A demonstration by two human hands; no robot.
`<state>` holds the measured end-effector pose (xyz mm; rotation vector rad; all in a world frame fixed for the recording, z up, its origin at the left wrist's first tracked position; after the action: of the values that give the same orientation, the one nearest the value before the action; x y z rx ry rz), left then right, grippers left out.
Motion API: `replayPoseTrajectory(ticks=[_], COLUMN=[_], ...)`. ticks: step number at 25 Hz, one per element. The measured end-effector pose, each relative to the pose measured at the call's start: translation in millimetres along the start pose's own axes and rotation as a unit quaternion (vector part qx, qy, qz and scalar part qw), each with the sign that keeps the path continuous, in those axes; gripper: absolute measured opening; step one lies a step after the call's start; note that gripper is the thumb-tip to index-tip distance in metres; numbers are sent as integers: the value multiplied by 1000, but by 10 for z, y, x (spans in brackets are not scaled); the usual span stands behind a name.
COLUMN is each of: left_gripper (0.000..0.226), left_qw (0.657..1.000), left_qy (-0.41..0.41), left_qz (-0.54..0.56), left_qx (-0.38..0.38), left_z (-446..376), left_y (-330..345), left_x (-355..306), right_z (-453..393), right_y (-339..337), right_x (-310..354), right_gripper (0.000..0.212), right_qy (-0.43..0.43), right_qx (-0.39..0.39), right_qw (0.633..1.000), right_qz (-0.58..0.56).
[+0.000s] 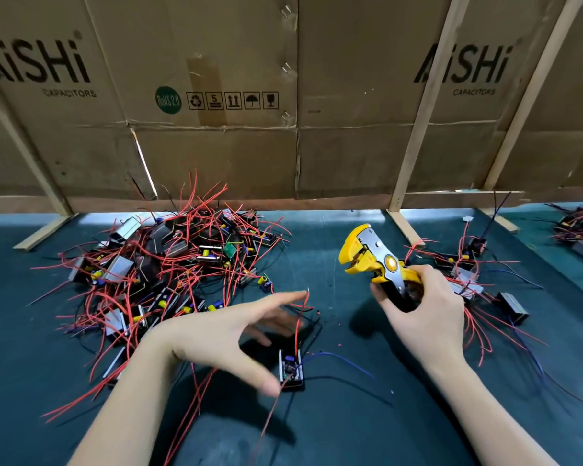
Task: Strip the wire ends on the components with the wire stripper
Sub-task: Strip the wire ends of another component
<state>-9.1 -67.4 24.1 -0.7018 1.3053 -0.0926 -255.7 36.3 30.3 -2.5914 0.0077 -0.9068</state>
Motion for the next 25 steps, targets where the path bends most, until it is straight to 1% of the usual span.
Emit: replayPoseTrajectory(ticks=[1, 2, 3, 4, 5, 7, 9, 11, 16, 18, 20, 25], left_gripper=[87, 65, 45, 31, 25, 20, 13, 10, 23, 23, 21, 24], left_qw=[998, 990, 978, 964, 954, 942, 937, 933, 931, 930, 930, 937], left_qy=[-9, -32, -62, -87, -103, -109, -97, -72, -16, -6, -3, -36], left_qz=[35, 62, 67, 55, 43, 55, 83, 124, 176, 187, 188, 125], left_qx=[-53, -122, -190, -244, -277, -311, -326, -330, -320, -317, -317, -324], left_z=[-49, -115, -186, -246, -298, -365, -382, -390, -377, -369, -364, -376], left_y=[-11, -21, -15, 14, 67, 167, 204, 196, 157, 159, 166, 195], left_x=[-17, -4, 18, 41, 65, 96, 90, 37, -105, -135, -146, -83], right_z=[2, 0, 0, 3, 7, 13, 18, 24, 44, 47, 50, 97], right_y=[3, 10, 16, 24, 31, 48, 59, 60, 101, 111, 122, 131], right_x=[5, 7, 3, -6, -17, -39, -66, -82, -84, -85, -71, 28], right_gripper=[41, 42, 42, 43, 44, 45, 48, 50, 57, 58, 58, 57], right_qy=[-8, -15, -20, -24, -30, -41, -53, -72, -99, -102, -106, -136], right_qx=[2, 3, 3, 2, -1, -4, -10, -21, -22, -18, -12, -15], right_qw=[1000, 1000, 1000, 999, 999, 997, 994, 989, 976, 975, 974, 975], right_qz=[6, 12, 18, 25, 34, 62, 94, 126, 192, 199, 199, 173])
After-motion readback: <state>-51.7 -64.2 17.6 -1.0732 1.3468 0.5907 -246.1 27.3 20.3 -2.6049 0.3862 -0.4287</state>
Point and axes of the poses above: each hand's wrist, its own z-axis away from the middle knuckle, its own y-axis out of the palm, x = y × z, the point moved 6 cm from there along -z, towards the middle knuckle, and after that the axes turned 12 degrees about -x, right-handed, at the moved point
